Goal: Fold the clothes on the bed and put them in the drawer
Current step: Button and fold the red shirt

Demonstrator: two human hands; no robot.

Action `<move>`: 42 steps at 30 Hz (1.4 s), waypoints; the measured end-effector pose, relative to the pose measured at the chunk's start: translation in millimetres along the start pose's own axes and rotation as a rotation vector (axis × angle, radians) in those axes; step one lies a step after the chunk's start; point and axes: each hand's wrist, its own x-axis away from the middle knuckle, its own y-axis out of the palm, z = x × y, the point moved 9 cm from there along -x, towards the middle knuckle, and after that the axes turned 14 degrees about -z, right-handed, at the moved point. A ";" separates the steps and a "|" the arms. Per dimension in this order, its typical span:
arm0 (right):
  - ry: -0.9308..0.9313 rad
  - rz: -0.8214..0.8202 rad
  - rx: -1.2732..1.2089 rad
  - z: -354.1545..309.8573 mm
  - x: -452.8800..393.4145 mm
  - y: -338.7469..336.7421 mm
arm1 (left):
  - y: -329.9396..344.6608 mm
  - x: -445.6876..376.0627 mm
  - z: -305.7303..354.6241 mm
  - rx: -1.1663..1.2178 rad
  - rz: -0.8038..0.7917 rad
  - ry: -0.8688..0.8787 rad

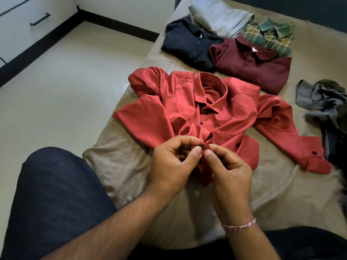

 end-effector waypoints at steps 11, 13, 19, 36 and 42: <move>0.018 -0.060 -0.018 13.0 -7.8 -1.5 | -3.8 -5.0 -12.4 0.092 -0.008 -0.046; 0.005 -0.085 -0.049 15.9 -9.4 -0.4 | -3.4 -5.7 -13.6 0.113 -0.016 -0.051; -0.089 -0.105 0.032 8.3 -10.8 -1.0 | -3.3 -7.7 -14.1 0.111 -0.047 -0.068; -0.388 -0.120 0.727 -21.0 -4.7 13.6 | -11.1 -6.6 -23.4 -0.216 -0.034 -0.156; -0.326 -0.104 0.638 -12.4 -8.7 11.4 | -11.7 -8.8 -30.0 -0.163 -0.029 -0.174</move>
